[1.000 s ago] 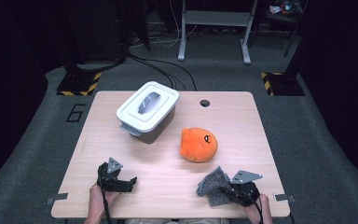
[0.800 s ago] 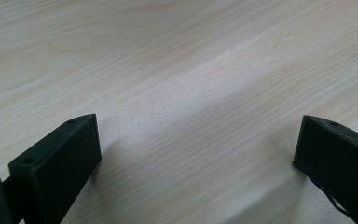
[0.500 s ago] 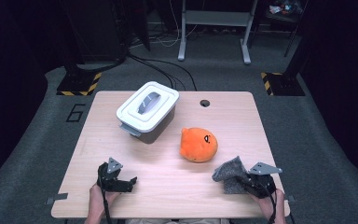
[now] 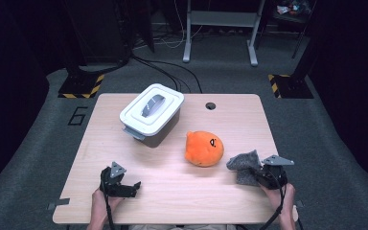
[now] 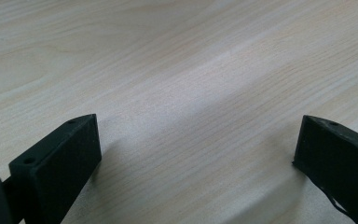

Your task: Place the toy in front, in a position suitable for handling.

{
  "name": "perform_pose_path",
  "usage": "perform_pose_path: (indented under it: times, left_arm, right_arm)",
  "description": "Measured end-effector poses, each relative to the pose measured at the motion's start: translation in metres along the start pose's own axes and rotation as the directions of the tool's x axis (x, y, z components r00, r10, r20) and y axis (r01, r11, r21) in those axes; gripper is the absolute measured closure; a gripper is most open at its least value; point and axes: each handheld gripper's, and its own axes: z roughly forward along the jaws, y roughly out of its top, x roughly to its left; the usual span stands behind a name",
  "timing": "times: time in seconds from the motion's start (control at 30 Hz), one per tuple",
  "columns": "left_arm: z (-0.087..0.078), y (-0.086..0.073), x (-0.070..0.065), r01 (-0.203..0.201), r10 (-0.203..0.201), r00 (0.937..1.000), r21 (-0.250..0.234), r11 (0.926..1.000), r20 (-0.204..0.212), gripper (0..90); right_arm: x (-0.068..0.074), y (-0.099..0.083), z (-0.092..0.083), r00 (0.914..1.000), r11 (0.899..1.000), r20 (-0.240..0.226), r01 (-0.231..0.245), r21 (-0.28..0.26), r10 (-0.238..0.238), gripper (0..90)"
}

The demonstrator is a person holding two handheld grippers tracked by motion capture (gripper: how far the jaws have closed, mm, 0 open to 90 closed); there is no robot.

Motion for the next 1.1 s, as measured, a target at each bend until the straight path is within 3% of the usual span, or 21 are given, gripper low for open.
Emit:
perform_pose_path:
  times: [0.13, 0.6, 0.8, 0.9, 1.1]
  left_arm:
    - [0.000, 0.000, 0.000, -0.002, 0.002, 1.0000, 0.005, 1.0000, 0.000, 0.1]
    - [-0.001, 0.000, -0.001, -0.011, 0.011, 0.9999, 0.002, 0.9999, -0.008, 0.2]
    - [-0.001, 0.000, -0.001, -0.010, 0.010, 0.9999, 0.001, 0.9999, -0.009, 0.1]
    - [0.000, 0.000, -0.001, -0.002, 0.002, 1.0000, -0.002, 1.0000, -0.007, 0.0]
    - [0.000, 0.001, 0.000, 0.001, -0.001, 1.0000, 0.004, 1.0000, -0.002, 0.0]
  right_arm:
    - [-0.005, 0.006, 0.010, 0.9991, 1.000, 0.029, -0.030, 0.003, 0.030, 71.9]
    - [-0.025, 0.006, 0.034, 0.9959, 0.998, 0.074, -0.053, 0.025, 0.051, 67.1]
    - [-0.030, 0.003, 0.043, 0.9942, 0.998, 0.094, -0.056, 0.034, 0.052, 54.3]
    - [-0.033, 0.002, 0.044, 0.9921, 0.997, 0.107, -0.069, 0.030, 0.065, 43.5]
    - [-0.038, -0.003, 0.045, 0.9918, 0.997, 0.103, -0.078, 0.010, 0.076, 29.2]
